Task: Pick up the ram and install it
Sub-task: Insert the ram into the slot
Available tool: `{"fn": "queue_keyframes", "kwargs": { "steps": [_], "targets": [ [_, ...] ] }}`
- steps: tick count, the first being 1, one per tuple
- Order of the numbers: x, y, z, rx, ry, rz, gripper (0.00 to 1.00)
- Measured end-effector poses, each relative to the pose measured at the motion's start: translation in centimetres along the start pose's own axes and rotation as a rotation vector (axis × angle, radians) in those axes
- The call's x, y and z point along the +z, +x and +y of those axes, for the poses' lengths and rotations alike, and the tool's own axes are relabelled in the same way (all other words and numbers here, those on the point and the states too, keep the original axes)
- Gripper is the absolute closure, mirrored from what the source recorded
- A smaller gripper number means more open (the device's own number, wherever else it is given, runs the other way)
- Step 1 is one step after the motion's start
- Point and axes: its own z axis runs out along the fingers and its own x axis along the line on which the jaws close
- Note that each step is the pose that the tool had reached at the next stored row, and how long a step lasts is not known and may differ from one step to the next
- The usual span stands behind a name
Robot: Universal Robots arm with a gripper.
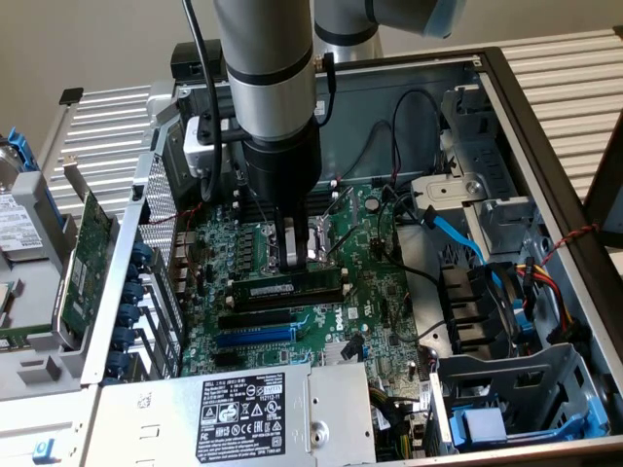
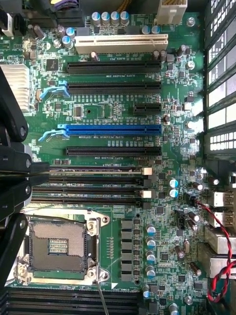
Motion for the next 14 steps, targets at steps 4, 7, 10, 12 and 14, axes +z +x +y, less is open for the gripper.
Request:
{"fn": "queue_keyframes", "kwargs": {
  "steps": [4, 7, 10, 12, 14],
  "targets": [
    [0.05, 0.00, 0.02, -0.002, -0.0001, 0.0000, 0.88],
    [0.08, 0.00, 0.03, -0.003, -0.0001, -0.0001, 0.88],
    [0.12, 0.00, 0.04, -0.004, -0.0001, -0.0001, 0.88],
    [0.14, 0.00, 0.07, -0.004, 0.0000, -0.0002, 0.88],
    [0.15, -0.01, 0.14, -0.004, 0.0003, -0.0003, 0.88]
  ]
}}
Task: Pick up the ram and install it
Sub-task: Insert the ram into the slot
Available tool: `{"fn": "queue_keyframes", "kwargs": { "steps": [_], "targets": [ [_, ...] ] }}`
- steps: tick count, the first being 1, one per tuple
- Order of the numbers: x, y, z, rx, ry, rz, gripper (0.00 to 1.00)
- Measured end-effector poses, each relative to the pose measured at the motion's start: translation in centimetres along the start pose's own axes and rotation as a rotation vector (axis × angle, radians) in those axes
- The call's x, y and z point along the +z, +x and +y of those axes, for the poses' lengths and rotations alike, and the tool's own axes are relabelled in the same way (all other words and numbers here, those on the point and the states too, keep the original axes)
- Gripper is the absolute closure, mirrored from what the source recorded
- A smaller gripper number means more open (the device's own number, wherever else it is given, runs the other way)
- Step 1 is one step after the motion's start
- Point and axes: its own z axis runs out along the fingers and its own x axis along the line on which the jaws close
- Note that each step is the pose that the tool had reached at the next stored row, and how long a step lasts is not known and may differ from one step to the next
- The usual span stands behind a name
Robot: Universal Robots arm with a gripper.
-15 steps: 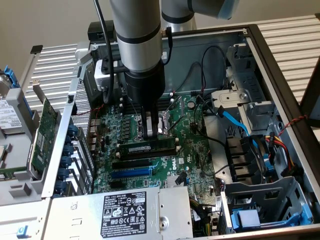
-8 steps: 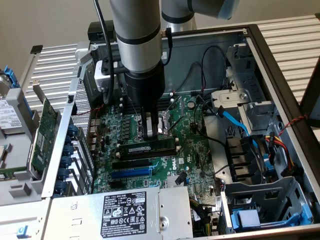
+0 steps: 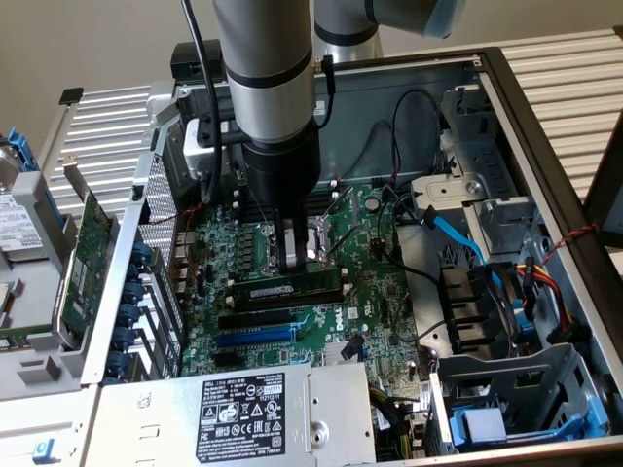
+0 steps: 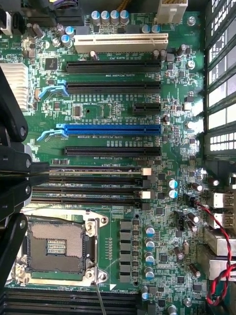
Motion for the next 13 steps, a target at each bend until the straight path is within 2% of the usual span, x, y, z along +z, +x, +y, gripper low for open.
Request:
{"fn": "queue_keyframes", "kwargs": {
  "steps": [13],
  "targets": [
    [0.00, 0.11, 0.08, 0.000, 0.0005, 0.0003, 0.88]
  ]
}}
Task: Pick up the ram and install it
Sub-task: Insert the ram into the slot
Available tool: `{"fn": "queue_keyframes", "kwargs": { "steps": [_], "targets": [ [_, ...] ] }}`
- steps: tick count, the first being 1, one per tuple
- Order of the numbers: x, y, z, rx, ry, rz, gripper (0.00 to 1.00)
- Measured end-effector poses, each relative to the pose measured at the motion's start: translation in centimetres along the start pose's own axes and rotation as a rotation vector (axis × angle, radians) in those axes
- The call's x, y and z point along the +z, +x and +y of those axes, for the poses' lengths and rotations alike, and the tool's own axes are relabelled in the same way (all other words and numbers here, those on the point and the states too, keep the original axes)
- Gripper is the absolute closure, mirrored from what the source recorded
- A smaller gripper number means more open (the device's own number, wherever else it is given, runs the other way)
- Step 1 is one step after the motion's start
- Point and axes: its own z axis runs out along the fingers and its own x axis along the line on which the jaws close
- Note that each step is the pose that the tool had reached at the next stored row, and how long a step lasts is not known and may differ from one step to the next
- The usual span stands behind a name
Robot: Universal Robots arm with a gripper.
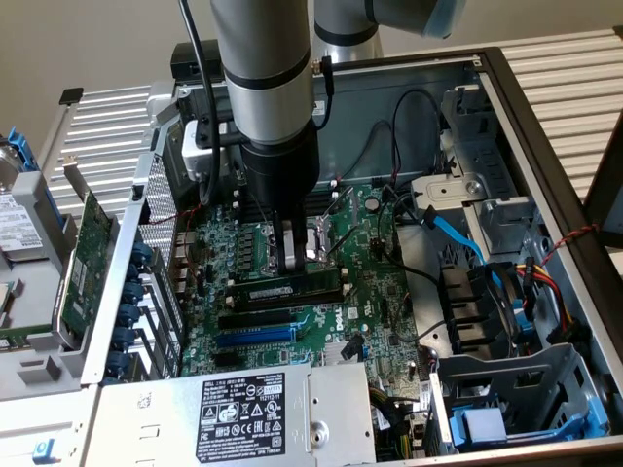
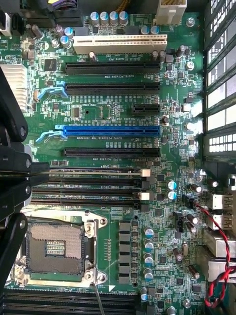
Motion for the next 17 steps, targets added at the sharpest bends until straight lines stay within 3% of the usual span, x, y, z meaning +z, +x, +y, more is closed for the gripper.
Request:
{"fn": "queue_keyframes", "kwargs": {
  "steps": [10, 13, 14, 17],
  "targets": [
    [0.18, 0.00, 0.01, 0.000, 0.0022, -0.0002, 0.88],
    [0.19, 0.00, 0.03, 0.000, 0.0026, -0.0002, 0.86],
    [0.19, 0.00, 0.03, 0.000, 0.0028, -0.0003, 0.80],
    [0.17, 0.00, 0.06, 0.000, 0.0030, -0.0004, 0.80]
  ]
}}
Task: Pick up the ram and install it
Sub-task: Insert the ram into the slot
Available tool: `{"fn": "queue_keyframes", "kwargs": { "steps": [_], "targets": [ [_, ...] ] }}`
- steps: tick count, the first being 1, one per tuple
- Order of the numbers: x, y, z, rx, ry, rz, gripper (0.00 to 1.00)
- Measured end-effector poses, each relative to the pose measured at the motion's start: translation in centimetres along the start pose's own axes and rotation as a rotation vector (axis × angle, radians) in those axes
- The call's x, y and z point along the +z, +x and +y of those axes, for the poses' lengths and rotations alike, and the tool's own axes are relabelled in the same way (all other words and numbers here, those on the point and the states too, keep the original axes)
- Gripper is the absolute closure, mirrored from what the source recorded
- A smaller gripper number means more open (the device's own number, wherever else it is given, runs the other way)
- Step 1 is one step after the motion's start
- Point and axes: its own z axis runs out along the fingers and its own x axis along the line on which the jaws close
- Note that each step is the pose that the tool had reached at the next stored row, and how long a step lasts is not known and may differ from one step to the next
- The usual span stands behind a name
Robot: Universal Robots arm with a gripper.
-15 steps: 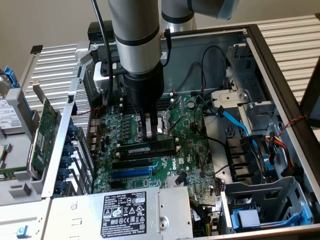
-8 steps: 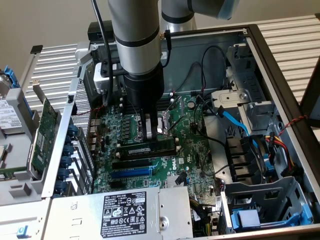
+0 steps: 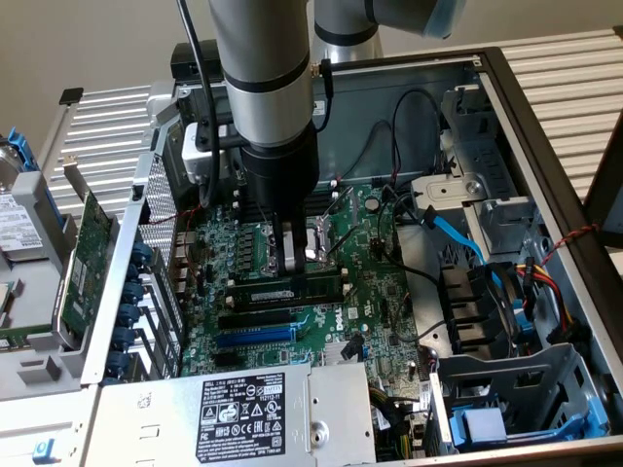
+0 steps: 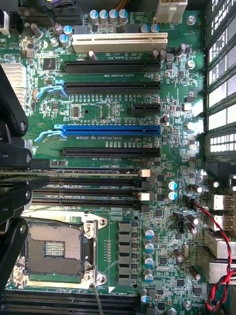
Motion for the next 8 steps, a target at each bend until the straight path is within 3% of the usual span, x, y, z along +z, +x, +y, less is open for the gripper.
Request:
{"fn": "queue_keyframes", "kwargs": {
  "steps": [8],
  "targets": [
    [-0.76, -0.01, -0.01, 0.000, -0.0001, 0.0001, 0.80]
  ]
}}
